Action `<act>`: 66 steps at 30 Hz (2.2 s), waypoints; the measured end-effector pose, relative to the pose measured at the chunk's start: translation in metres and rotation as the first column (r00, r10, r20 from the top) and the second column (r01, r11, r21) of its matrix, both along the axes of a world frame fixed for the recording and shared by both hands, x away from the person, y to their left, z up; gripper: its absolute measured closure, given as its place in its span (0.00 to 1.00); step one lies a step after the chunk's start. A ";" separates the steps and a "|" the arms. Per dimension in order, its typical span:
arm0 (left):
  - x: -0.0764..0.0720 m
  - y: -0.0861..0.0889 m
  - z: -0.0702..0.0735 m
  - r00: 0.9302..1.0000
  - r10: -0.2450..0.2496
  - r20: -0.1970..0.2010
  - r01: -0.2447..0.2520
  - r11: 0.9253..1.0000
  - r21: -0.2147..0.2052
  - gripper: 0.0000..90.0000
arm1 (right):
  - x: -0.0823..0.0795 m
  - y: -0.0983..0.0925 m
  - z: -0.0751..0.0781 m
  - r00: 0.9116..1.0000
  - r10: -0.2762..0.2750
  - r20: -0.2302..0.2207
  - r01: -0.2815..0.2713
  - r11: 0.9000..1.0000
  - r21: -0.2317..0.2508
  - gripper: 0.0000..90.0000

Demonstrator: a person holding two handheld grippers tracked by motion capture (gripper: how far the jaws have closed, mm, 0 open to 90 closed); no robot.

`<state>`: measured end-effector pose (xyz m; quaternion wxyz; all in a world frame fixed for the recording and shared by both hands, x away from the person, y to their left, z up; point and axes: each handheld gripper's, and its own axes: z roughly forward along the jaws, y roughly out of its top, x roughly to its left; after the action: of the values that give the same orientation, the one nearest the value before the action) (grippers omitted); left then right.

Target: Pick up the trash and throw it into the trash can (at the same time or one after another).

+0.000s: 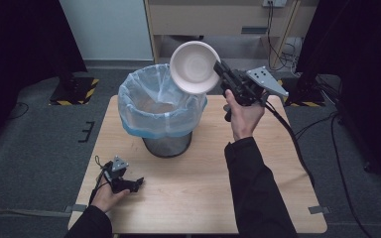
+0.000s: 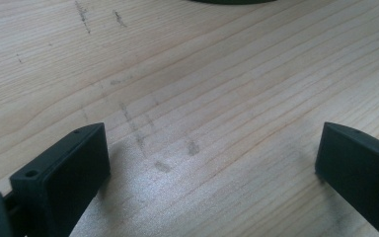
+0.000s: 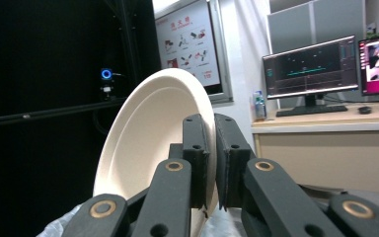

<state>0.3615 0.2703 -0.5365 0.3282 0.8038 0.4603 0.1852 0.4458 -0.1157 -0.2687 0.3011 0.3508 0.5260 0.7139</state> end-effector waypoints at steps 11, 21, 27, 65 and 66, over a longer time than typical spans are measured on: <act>0.000 0.000 0.000 1.000 -0.003 -0.001 0.003 1.000 0.000 0.00 | 0.017 0.039 -0.017 1.000 0.008 -0.028 -0.009 1.000 -0.028 0.94; 0.000 0.000 0.000 1.000 -0.004 -0.001 0.004 1.000 0.000 0.00 | 0.030 0.064 -0.039 0.998 0.015 -0.065 -0.020 0.997 -0.077 0.91; 0.000 0.000 0.000 1.000 -0.004 0.000 0.004 1.000 0.000 0.00 | 0.033 0.064 -0.045 0.994 0.058 -0.089 -0.068 0.991 -0.119 0.68; 0.000 0.000 0.000 1.000 -0.005 -0.001 0.005 1.000 0.001 0.00 | -0.078 -0.115 -0.218 0.857 -0.040 -0.513 -0.181 0.910 -0.372 0.24; 0.000 0.000 0.000 1.000 -0.005 -0.002 0.005 1.000 0.001 0.00 | -0.079 -0.117 -0.221 0.850 -0.048 -0.525 -0.184 0.907 -0.379 0.24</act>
<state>0.3618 0.2704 -0.5364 0.3279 0.8051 0.4586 0.1840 0.3672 -0.2328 -0.4894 0.1883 0.4398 0.7397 0.4732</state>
